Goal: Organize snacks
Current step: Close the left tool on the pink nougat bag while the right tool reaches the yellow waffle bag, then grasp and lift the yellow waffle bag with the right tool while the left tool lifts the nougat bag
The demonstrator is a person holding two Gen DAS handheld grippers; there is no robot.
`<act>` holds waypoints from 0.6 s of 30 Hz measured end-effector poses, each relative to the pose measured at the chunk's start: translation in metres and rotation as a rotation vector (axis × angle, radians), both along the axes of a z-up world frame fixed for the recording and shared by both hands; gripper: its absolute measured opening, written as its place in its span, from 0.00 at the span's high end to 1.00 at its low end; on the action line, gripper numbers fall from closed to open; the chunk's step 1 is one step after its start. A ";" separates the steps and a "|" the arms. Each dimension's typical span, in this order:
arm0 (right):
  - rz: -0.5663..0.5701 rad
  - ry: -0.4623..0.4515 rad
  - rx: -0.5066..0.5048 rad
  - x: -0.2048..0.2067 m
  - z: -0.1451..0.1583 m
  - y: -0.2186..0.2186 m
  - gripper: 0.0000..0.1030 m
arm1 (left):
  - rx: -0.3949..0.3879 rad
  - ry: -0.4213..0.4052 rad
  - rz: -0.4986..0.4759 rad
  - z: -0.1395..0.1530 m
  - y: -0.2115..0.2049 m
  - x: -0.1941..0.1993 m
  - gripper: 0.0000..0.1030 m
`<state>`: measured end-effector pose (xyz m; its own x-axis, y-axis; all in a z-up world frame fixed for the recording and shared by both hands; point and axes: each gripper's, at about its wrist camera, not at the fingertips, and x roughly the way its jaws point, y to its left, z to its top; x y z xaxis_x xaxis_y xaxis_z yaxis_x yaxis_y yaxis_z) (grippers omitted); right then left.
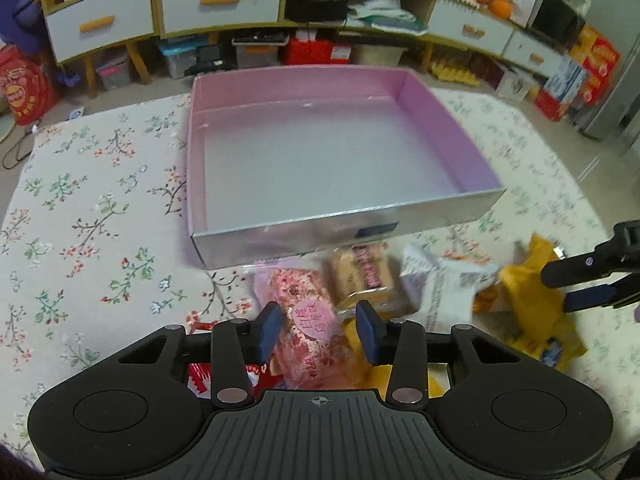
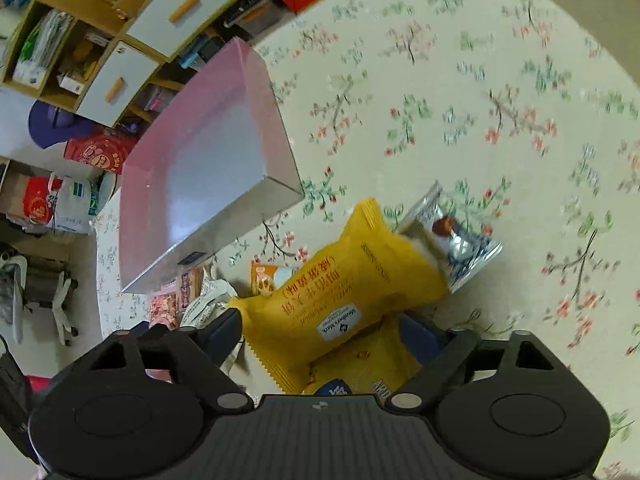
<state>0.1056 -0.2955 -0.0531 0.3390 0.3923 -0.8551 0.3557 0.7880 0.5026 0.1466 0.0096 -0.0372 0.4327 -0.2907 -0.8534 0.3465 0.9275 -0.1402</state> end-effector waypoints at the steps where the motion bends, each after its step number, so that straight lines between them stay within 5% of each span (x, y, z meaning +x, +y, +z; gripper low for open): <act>1: -0.010 0.005 0.005 0.001 -0.003 0.001 0.44 | 0.008 0.003 0.004 -0.003 0.001 0.000 0.65; 9: -0.014 -0.027 -0.052 0.010 -0.007 0.012 0.55 | 0.066 0.004 0.012 -0.017 -0.004 0.000 0.69; 18: -0.005 -0.087 -0.068 0.014 -0.007 0.019 0.89 | 0.077 -0.017 0.027 -0.016 -0.006 -0.006 0.72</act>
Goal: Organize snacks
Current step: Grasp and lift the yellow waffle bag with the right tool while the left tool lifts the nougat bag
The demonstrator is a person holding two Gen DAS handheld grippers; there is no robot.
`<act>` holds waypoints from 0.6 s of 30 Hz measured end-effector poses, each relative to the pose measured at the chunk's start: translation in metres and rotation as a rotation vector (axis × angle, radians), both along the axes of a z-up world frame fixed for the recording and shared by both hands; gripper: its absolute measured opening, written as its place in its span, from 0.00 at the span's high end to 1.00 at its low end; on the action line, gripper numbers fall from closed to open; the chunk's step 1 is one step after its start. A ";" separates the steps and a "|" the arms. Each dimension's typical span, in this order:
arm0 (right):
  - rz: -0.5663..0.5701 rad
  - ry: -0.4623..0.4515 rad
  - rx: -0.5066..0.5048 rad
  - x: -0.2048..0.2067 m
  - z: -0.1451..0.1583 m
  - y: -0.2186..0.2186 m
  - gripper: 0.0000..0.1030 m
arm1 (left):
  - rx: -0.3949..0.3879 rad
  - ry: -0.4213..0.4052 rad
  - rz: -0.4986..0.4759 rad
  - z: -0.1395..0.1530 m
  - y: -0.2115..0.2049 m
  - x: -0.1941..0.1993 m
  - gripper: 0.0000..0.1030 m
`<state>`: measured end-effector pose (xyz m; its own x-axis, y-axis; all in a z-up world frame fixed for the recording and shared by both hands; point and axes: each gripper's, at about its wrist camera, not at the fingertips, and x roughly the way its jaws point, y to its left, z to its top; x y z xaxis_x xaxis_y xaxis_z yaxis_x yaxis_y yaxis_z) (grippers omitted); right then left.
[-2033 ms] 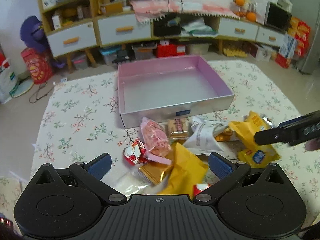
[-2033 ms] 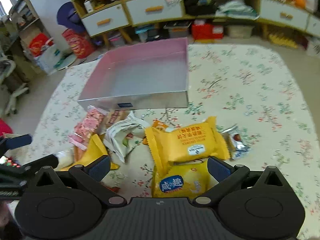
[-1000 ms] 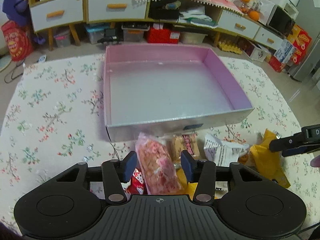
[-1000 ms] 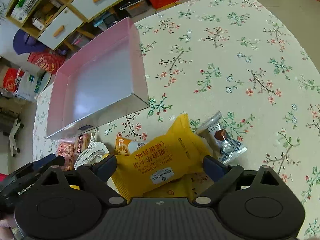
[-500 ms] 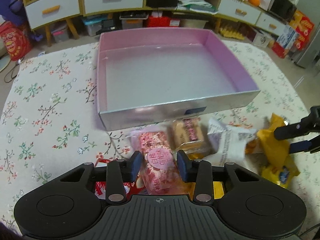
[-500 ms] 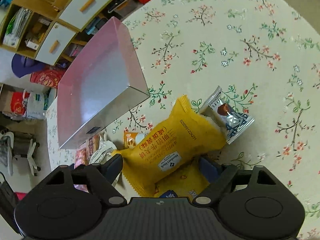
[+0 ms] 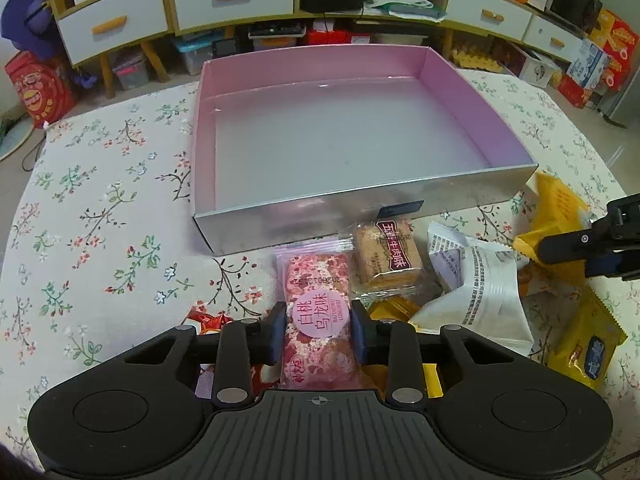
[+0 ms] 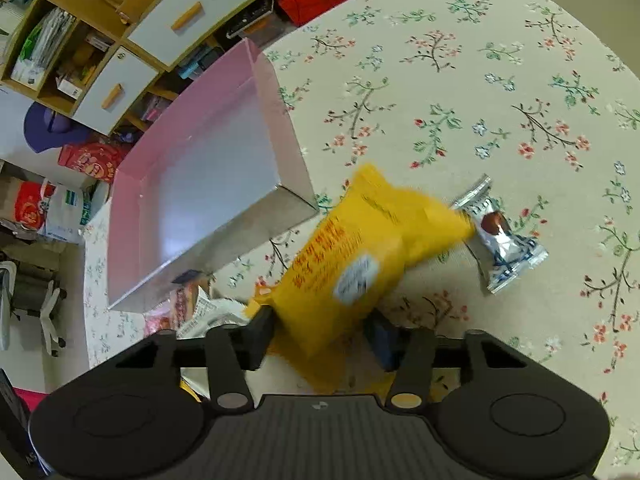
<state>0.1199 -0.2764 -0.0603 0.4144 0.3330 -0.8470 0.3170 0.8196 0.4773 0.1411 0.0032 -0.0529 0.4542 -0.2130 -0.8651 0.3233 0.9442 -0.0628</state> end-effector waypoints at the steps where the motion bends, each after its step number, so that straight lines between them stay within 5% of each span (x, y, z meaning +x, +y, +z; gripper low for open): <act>1: 0.001 -0.008 -0.004 0.001 0.001 0.001 0.93 | -0.005 -0.001 0.000 0.001 0.001 0.000 0.72; 4: 0.016 -0.033 -0.012 0.001 0.003 0.002 1.00 | -0.019 -0.011 0.001 0.005 0.004 0.000 0.72; 18: 0.041 -0.126 0.013 -0.006 0.028 0.006 1.00 | -0.094 -0.038 0.026 0.028 0.017 -0.007 0.72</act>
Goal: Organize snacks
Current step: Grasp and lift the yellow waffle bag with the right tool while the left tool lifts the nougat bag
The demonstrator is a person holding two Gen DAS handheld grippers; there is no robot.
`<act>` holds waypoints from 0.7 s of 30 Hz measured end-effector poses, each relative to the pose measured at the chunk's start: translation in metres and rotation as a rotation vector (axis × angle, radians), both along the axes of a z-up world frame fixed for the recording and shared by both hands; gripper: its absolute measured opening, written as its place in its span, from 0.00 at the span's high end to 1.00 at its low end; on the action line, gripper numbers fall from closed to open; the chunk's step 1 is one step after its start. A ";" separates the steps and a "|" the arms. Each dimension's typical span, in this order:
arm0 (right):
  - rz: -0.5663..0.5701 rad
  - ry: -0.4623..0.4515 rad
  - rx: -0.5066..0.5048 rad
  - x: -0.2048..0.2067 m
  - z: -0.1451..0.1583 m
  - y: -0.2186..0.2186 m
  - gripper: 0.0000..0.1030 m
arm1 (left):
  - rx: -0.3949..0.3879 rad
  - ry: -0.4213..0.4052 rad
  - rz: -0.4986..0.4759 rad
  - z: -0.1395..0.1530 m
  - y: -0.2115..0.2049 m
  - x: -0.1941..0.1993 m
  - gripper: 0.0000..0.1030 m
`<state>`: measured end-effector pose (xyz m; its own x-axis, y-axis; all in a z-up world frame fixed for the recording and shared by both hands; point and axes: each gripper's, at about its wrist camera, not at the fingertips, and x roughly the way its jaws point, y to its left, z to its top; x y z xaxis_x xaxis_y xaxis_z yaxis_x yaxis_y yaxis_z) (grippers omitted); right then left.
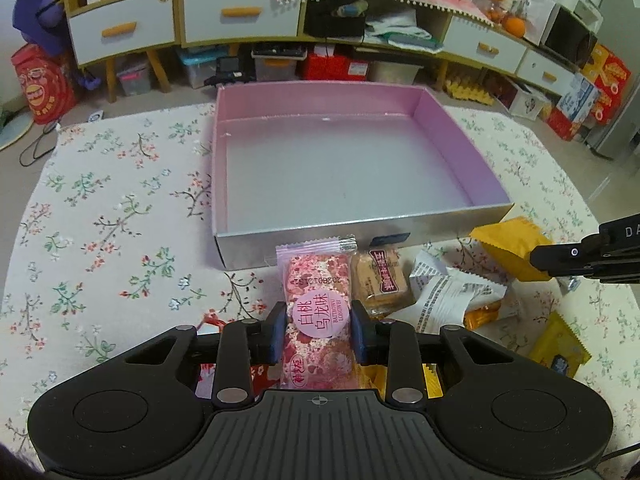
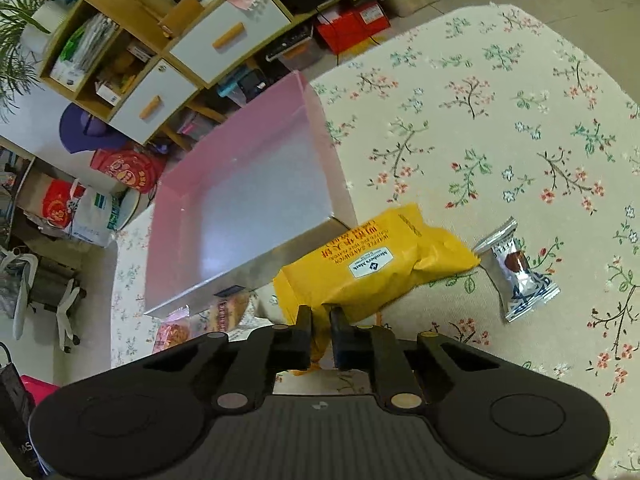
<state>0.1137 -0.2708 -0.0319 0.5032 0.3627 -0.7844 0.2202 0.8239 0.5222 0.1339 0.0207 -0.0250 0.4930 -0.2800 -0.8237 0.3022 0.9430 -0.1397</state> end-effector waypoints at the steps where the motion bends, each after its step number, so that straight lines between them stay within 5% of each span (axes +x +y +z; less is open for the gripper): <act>1: 0.002 -0.007 0.002 -0.001 0.002 0.000 1.00 | -0.003 -0.006 0.001 0.003 0.001 -0.001 0.72; 9: 0.000 0.017 -0.027 -0.006 0.006 -0.003 1.00 | -0.007 -0.016 0.010 0.008 0.006 -0.008 0.72; 17: -0.030 0.133 -0.162 -0.013 0.001 -0.023 1.00 | -0.003 -0.009 -0.005 0.006 0.006 -0.011 0.72; 18: -0.050 0.127 -0.149 -0.014 0.002 -0.028 0.94 | -0.003 -0.010 -0.005 0.006 0.006 -0.011 0.72; 20: -0.092 0.107 -0.117 -0.014 0.005 -0.034 0.66 | -0.004 -0.013 -0.006 0.006 0.006 -0.010 0.72; 21: -0.101 0.098 -0.110 -0.013 0.005 -0.035 0.65 | -0.004 -0.014 -0.006 0.006 0.006 -0.010 0.72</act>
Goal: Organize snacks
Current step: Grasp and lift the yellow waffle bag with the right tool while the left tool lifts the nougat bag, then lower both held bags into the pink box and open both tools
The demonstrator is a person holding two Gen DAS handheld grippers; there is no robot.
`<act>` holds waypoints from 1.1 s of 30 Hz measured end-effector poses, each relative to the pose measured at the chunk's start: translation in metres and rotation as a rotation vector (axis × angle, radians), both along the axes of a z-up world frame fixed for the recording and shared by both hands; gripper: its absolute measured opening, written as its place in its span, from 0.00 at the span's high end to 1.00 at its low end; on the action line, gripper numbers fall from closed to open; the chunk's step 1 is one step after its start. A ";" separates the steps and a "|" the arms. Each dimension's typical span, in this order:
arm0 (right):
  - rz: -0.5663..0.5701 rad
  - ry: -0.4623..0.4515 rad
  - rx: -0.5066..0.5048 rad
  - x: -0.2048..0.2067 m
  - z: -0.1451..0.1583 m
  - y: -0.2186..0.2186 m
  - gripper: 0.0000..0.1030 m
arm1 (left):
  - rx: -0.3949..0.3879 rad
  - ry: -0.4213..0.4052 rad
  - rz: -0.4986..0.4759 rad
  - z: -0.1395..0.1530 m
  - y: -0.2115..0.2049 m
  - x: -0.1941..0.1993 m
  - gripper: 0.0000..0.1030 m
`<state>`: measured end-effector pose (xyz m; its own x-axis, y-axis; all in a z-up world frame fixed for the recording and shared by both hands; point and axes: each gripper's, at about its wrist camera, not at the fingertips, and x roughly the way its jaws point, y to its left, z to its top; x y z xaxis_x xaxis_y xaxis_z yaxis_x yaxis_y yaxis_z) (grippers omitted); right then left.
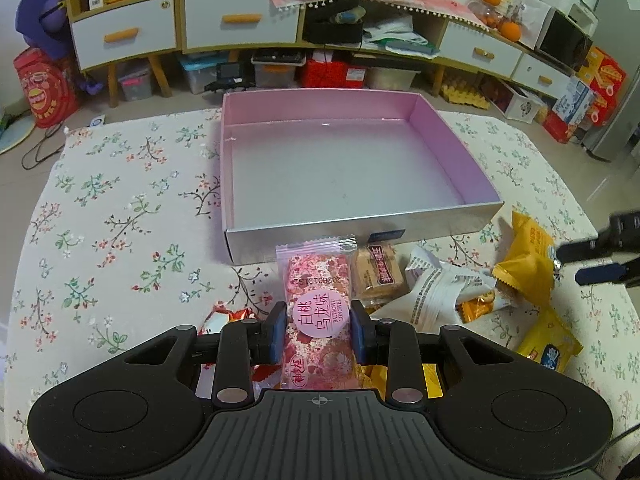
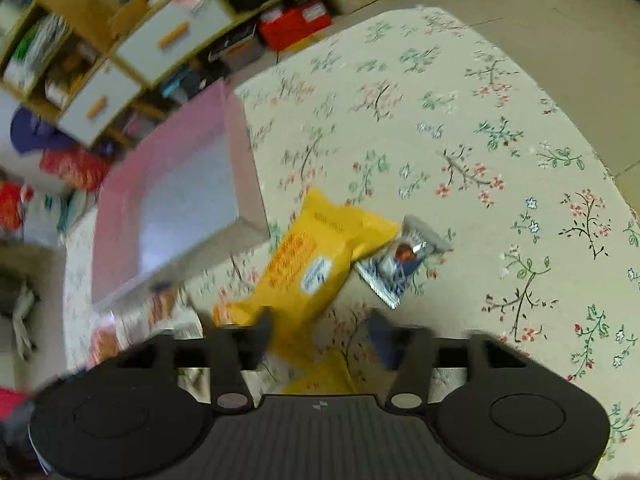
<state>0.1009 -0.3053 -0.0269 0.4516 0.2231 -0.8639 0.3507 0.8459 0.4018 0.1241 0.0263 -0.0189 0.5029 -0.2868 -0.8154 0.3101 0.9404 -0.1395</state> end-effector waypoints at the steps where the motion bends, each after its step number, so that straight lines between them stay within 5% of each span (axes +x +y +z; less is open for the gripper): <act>1: -0.006 -0.004 0.004 0.003 0.000 0.001 0.65 | -0.002 -0.001 0.000 0.000 0.000 0.001 0.72; 12: -0.065 0.060 -0.005 0.027 -0.032 0.026 0.64 | 0.003 -0.001 0.003 -0.003 -0.003 0.001 0.72; 20: -0.065 0.008 -0.037 0.018 -0.027 0.032 0.95 | 0.012 -0.016 -0.004 0.000 -0.005 -0.003 0.72; 33: 0.025 -0.122 -0.118 0.000 0.010 0.057 1.00 | -0.020 -0.079 0.024 0.020 -0.001 -0.013 0.72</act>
<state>0.1010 -0.2479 -0.0168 0.5507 0.1359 -0.8235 0.2838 0.8974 0.3379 0.1107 0.0254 0.0006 0.5725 -0.2895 -0.7671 0.2983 0.9450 -0.1341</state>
